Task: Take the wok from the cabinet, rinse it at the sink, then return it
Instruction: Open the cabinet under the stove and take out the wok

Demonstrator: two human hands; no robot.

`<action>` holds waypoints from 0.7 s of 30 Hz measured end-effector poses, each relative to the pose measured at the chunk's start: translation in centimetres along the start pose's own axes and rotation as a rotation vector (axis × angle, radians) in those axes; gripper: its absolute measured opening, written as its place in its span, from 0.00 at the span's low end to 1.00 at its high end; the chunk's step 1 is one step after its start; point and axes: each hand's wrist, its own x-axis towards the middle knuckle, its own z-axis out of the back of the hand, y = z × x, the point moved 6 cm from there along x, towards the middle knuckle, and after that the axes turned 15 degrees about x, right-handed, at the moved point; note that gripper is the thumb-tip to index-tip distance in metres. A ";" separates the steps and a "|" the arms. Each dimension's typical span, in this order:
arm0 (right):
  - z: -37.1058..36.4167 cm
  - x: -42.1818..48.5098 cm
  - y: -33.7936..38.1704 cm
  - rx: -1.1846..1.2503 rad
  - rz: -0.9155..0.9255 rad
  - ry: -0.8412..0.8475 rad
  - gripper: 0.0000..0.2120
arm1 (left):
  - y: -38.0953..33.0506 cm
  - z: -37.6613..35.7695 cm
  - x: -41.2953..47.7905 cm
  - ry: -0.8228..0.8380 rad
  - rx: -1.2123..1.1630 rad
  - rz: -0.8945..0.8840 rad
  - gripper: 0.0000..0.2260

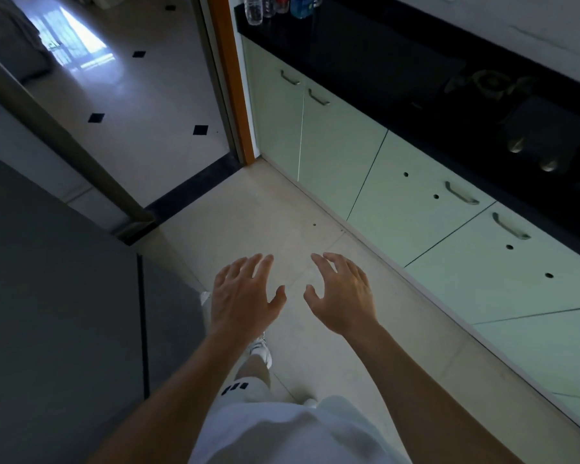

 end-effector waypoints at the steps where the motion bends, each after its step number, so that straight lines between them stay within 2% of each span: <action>1: 0.0 1.3 0.2 0.000 -0.002 -0.004 0.29 | 0.5 0.0 1.3 -0.005 -0.006 -0.001 0.30; 14: -0.4 23.2 6.5 -0.025 -0.059 -0.041 0.28 | 12.0 1.6 23.0 -0.035 0.002 -0.038 0.29; 21: -1.0 31.4 6.9 -0.006 -0.121 -0.013 0.28 | 16.2 1.1 31.2 0.002 -0.003 -0.043 0.30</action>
